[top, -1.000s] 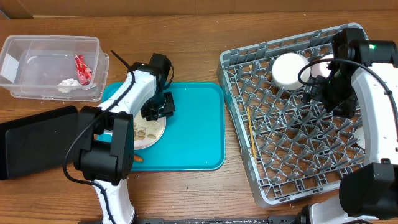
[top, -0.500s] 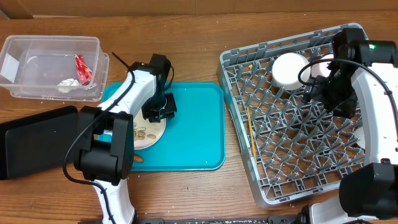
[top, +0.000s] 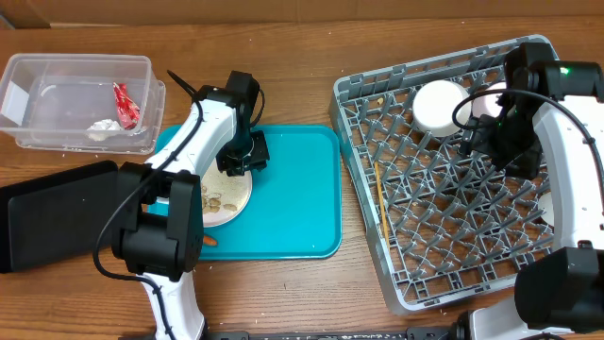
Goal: Sort waste into correct bins and load items into the dishwasher
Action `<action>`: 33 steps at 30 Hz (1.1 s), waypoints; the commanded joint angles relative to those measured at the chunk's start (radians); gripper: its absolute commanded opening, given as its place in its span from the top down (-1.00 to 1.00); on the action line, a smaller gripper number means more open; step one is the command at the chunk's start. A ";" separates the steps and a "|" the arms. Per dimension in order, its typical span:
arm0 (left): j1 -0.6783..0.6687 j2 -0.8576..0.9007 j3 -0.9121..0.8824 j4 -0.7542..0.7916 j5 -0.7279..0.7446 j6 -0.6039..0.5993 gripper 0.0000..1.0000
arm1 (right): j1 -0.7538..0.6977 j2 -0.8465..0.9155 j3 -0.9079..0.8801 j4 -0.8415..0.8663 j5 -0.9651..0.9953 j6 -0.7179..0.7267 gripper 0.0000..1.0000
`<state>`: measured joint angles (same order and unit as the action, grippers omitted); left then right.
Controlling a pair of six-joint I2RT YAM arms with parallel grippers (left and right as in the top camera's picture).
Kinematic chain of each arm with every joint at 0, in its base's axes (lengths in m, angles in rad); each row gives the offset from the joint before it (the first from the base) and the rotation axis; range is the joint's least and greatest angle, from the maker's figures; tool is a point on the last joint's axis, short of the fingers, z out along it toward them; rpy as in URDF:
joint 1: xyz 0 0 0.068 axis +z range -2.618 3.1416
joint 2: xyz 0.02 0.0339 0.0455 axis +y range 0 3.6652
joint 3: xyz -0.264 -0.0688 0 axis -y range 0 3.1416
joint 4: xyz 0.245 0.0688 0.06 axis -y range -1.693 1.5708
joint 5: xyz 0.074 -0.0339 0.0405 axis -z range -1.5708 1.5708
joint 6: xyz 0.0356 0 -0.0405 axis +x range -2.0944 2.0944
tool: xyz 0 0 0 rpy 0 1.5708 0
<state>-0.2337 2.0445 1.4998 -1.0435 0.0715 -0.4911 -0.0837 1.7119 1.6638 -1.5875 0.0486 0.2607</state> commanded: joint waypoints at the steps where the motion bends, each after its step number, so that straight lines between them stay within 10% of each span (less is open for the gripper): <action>1: -0.006 0.010 0.019 0.012 0.007 -0.004 0.26 | -0.001 -0.021 0.002 0.003 -0.005 -0.006 -0.64; 33: -0.059 0.080 0.008 0.054 -0.013 -0.014 0.27 | -0.001 -0.021 0.002 -0.012 -0.006 -0.006 -0.63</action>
<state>-0.2821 2.0697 1.4998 -0.9901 0.0669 -0.4950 -0.0837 1.7119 1.6638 -1.5978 0.0483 0.2604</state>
